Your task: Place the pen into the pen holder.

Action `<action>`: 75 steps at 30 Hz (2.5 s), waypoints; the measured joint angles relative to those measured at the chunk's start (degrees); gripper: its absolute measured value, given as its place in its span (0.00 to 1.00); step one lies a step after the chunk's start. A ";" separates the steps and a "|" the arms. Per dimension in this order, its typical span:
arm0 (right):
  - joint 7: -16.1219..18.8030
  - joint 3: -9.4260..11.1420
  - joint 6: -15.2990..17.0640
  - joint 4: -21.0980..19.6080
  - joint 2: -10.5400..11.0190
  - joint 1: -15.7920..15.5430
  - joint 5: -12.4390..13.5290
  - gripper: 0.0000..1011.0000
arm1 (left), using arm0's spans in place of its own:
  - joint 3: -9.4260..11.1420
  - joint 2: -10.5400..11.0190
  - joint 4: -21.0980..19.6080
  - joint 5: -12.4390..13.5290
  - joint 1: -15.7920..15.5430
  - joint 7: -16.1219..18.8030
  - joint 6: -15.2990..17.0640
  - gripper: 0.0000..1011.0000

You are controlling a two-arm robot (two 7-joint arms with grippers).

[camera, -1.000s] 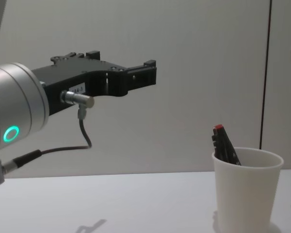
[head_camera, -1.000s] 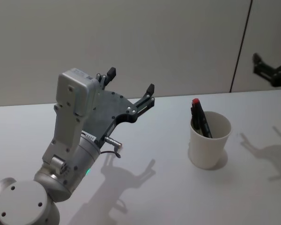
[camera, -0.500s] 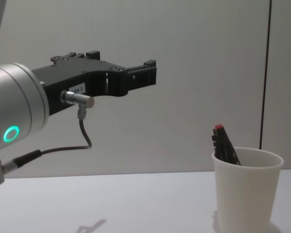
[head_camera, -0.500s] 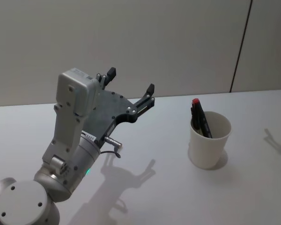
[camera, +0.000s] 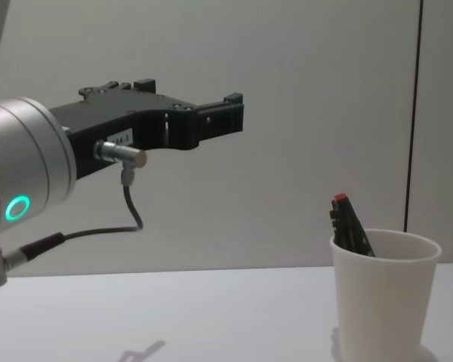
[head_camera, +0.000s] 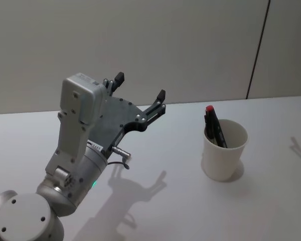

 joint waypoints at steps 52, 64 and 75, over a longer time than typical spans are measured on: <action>14.01 -4.28 -12.43 8.27 -17.04 -8.32 -6.09 0.99 | 5.07 -0.35 18.69 0.70 -11.42 0.82 -2.87 0.99; 14.02 -4.28 -12.43 8.27 -17.04 -8.31 -6.10 0.99 | 5.07 -0.34 18.69 0.70 -11.42 0.81 -2.85 0.99; 14.01 -4.28 -12.43 8.23 -17.04 -8.31 -6.09 0.99 | 5.07 -0.34 18.69 0.70 -11.42 0.81 -2.84 0.99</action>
